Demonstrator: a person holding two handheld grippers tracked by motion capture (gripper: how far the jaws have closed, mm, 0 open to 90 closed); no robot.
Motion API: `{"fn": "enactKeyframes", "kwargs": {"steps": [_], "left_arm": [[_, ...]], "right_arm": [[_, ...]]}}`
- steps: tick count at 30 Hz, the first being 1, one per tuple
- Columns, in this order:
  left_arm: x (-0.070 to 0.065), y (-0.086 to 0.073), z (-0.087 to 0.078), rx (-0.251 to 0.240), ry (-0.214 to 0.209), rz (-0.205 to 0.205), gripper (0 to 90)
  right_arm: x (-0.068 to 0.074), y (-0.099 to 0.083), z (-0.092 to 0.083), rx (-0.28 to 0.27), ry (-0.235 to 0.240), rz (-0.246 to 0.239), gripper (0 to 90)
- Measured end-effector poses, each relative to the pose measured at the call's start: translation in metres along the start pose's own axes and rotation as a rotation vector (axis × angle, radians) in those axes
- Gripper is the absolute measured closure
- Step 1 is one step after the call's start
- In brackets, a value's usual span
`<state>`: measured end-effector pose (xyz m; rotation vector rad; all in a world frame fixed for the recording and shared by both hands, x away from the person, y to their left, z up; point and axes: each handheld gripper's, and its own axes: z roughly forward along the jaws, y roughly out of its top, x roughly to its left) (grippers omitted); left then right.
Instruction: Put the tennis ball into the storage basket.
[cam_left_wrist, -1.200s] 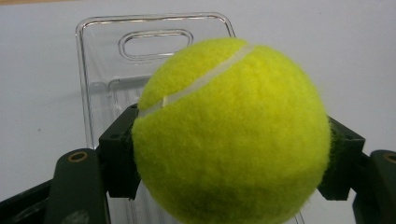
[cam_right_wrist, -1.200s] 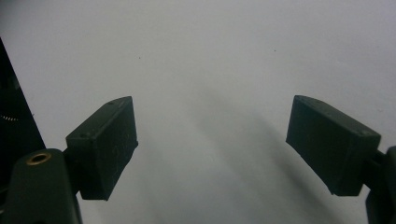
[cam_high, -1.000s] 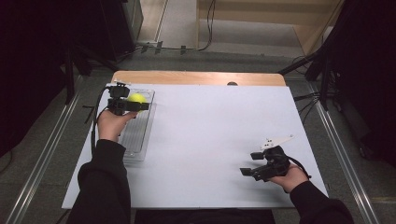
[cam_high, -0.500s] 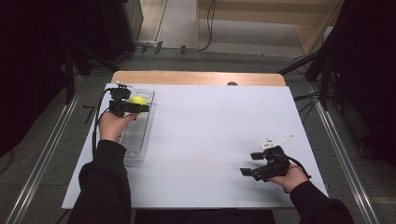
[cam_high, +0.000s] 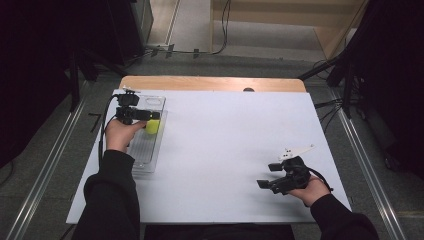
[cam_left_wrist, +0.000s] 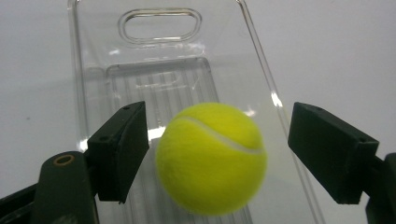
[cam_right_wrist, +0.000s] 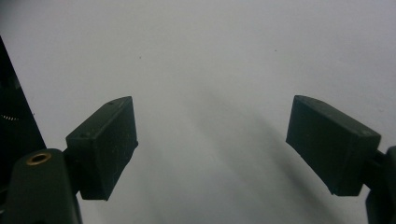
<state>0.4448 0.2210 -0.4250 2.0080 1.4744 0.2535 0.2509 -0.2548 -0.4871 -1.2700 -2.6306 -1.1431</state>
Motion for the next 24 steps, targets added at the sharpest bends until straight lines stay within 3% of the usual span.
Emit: {"fn": "enactKeyframes", "kwargs": {"steps": [12,24], "left_arm": [[-0.002,0.006,-0.018,-0.023,-0.030,-0.023,19.7],[-0.015,0.012,-0.030,-0.027,-0.110,0.034,19.7]], "right_arm": [[0.000,0.000,0.000,0.002,0.003,-0.001,14.2],[0.000,0.000,0.001,0.004,0.001,-0.004,14.2]]}}
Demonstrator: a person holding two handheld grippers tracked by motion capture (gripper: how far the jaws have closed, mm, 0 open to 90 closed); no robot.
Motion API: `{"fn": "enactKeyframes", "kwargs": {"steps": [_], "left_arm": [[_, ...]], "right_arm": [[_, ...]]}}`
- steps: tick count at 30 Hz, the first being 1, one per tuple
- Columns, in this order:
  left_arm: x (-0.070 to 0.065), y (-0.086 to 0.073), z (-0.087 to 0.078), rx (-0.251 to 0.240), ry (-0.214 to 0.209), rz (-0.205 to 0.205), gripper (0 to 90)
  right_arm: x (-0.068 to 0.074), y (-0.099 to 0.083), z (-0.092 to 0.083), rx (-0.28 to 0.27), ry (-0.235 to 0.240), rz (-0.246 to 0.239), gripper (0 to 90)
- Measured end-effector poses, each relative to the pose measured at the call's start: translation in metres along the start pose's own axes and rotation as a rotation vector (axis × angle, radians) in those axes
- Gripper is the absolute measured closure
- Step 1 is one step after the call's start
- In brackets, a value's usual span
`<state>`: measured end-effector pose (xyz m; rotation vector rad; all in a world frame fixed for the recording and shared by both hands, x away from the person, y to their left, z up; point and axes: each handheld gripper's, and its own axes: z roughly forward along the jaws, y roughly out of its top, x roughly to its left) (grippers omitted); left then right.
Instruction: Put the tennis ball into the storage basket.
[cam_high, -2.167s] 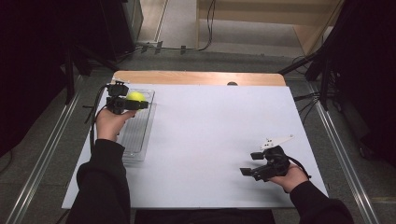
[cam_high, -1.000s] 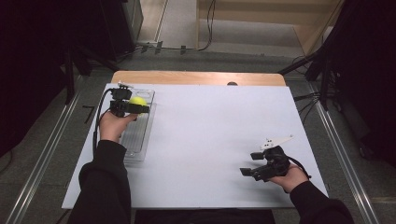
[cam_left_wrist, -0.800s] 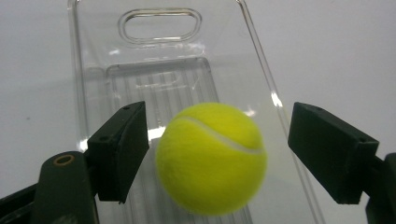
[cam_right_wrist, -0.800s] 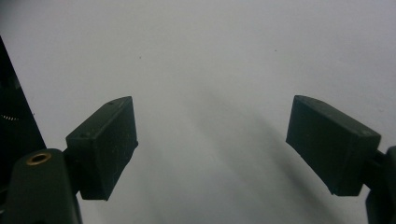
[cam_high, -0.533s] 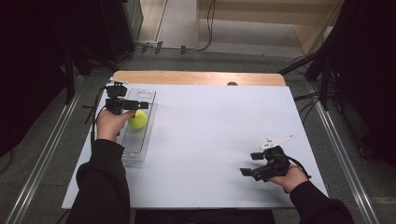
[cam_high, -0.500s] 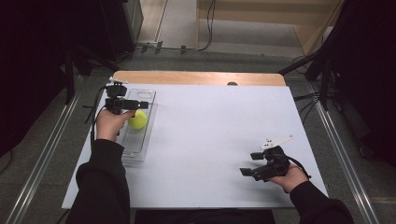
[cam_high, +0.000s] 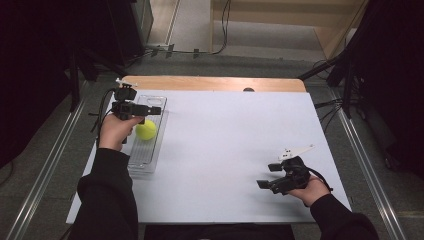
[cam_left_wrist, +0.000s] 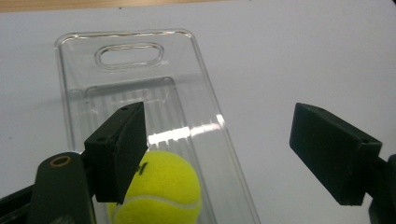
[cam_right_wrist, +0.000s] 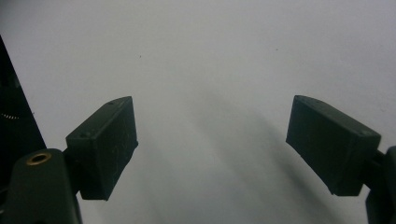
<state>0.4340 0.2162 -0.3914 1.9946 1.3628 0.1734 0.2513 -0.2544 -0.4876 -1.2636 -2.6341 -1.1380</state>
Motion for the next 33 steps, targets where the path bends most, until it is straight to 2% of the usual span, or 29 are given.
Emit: {"fn": "enactKeyframes", "kwargs": {"steps": [4,8,10,17,33], "left_arm": [[-0.006,0.002,0.000,0.004,-0.024,0.013,19.7],[-0.010,0.003,0.001,0.004,-0.077,0.016,20.0],[-0.012,0.003,0.002,0.006,-0.088,0.025,20.1],[-0.018,0.003,0.007,0.025,-0.097,0.043,20.4],[-0.040,0.003,0.019,0.061,-0.158,0.085,20.4]], "right_arm": [[0.000,0.000,0.000,0.000,0.000,0.001,14.2],[0.000,0.000,0.000,-0.003,0.000,0.005,14.2],[0.000,0.000,0.000,-0.001,0.000,0.004,14.2],[0.000,0.000,0.000,0.001,0.000,0.001,14.2],[0.001,-0.001,-0.001,-0.002,-0.001,0.002,14.3]]}}
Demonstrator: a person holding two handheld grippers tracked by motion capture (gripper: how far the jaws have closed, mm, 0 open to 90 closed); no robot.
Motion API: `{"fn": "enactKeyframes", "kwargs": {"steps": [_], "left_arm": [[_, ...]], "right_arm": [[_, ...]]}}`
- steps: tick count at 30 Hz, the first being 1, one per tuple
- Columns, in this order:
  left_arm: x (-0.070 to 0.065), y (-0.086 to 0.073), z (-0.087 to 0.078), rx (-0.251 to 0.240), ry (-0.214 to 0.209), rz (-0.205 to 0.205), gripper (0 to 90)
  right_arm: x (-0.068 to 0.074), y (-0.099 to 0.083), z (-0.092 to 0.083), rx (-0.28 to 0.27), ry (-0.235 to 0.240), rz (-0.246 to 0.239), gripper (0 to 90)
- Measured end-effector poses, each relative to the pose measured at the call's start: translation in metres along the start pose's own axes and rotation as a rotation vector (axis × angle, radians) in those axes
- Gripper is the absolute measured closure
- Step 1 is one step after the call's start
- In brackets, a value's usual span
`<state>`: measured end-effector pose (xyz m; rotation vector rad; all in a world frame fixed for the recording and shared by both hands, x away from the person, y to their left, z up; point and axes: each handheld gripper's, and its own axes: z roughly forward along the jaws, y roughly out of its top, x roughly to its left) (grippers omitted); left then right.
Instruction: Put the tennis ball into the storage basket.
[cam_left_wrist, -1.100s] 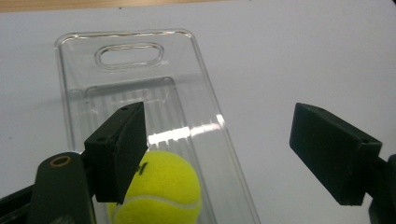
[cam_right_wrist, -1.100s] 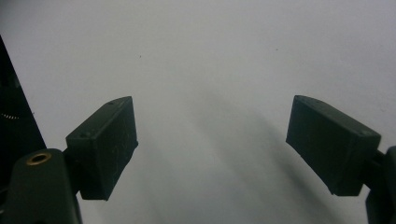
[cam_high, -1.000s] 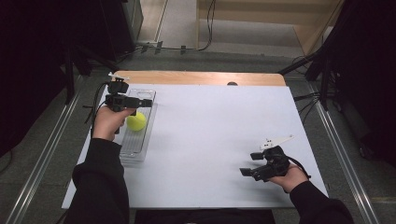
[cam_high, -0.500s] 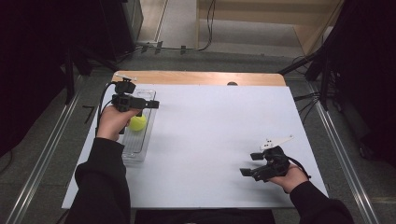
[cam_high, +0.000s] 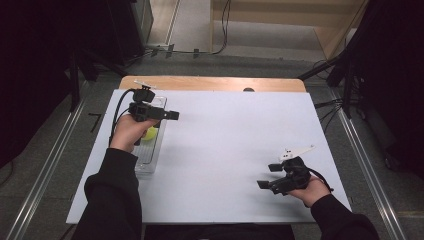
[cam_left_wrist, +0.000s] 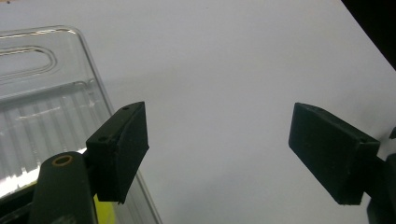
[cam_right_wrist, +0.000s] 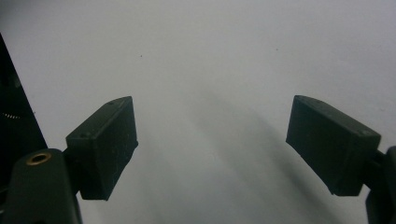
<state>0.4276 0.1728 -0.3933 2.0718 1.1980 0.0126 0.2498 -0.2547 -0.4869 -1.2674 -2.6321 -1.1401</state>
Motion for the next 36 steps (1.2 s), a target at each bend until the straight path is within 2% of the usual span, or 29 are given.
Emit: {"fn": "enactKeyframes", "kwargs": {"steps": [4,9,18,36], "left_arm": [[-0.005,0.000,0.004,0.005,-0.027,0.007,20.4],[-0.011,-0.001,0.007,0.011,-0.036,0.024,20.4],[-0.018,-0.005,0.002,0.004,-0.072,0.044,20.4],[-0.039,-0.017,0.009,-0.006,-0.112,0.093,20.4]], "right_arm": [[0.000,0.000,0.000,0.001,-0.002,-0.003,14.2],[0.000,0.000,0.000,-0.001,-0.001,0.000,14.2],[0.000,0.000,0.000,-0.001,-0.002,0.003,14.2],[0.000,0.000,-0.001,-0.004,-0.003,0.004,14.2]]}}
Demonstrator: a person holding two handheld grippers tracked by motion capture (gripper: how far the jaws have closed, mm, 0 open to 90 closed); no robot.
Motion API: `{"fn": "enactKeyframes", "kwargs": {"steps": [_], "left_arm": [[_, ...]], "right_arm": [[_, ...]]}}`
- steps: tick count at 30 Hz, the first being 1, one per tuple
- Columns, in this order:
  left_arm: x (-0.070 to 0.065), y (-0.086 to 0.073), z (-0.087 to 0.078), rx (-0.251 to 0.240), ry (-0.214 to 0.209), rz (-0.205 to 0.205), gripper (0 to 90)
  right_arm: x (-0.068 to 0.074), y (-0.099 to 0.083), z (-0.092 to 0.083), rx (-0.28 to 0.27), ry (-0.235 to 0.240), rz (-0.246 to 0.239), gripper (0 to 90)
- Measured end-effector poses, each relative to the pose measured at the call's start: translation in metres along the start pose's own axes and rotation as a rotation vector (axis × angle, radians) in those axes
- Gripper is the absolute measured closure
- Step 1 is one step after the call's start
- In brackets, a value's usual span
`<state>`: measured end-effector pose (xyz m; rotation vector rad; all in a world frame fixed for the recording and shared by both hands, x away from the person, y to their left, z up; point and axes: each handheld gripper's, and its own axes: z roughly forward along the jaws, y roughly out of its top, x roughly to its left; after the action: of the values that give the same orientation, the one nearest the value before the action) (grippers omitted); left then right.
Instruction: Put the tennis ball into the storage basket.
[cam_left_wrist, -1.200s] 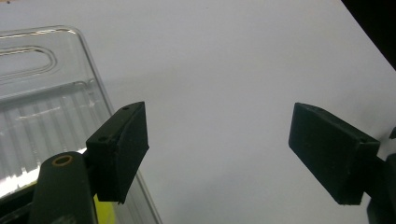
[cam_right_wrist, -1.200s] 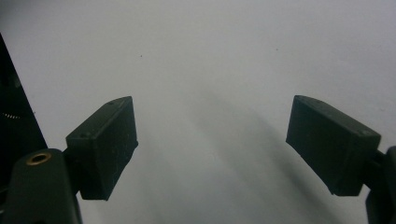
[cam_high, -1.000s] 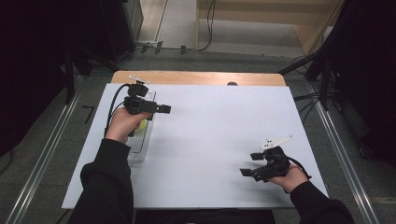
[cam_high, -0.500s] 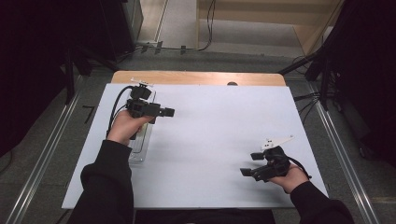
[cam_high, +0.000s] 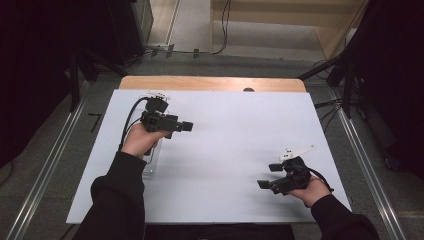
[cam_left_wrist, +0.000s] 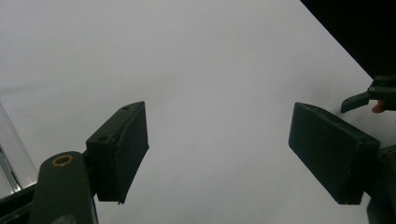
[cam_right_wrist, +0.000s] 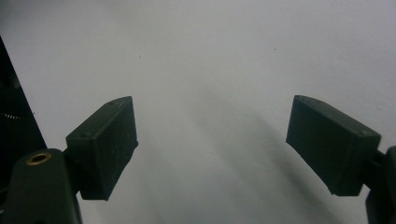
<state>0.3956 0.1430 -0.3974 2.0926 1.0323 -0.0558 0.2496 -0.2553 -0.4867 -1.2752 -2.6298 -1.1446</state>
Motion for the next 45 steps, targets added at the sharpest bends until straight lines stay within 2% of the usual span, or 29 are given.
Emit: {"fn": "enactKeyframes", "kwargs": {"steps": [3,6,13,18,26,33,38,45], "left_arm": [[-0.002,-0.002,0.002,0.004,-0.003,0.002,20.4],[-0.005,-0.004,0.004,0.011,0.005,0.029,20.4],[-0.009,-0.011,0.006,0.009,-0.004,0.036,20.3],[-0.011,-0.017,0.008,0.021,0.015,0.049,20.3],[-0.013,-0.027,0.007,-0.001,0.009,0.066,20.3],[-0.018,-0.036,0.008,0.012,0.020,0.087,20.2],[-0.020,-0.044,0.006,-0.001,0.021,0.089,20.2],[-0.024,-0.055,0.006,0.013,0.013,0.132,20.1]], "right_arm": [[0.000,0.000,0.000,0.000,-0.001,0.001,14.2],[0.000,0.000,0.000,0.001,-0.001,0.003,14.2],[0.000,0.000,0.000,0.000,0.000,0.003,14.2],[0.000,0.000,0.000,0.002,-0.001,0.004,14.2],[-0.001,0.000,-0.001,0.001,-0.001,0.005,14.2],[0.000,0.000,-0.001,0.001,-0.003,0.005,14.2],[0.000,-0.001,-0.001,0.002,-0.004,0.007,14.2],[-0.001,0.000,-0.001,0.001,-0.001,0.006,14.2]]}}
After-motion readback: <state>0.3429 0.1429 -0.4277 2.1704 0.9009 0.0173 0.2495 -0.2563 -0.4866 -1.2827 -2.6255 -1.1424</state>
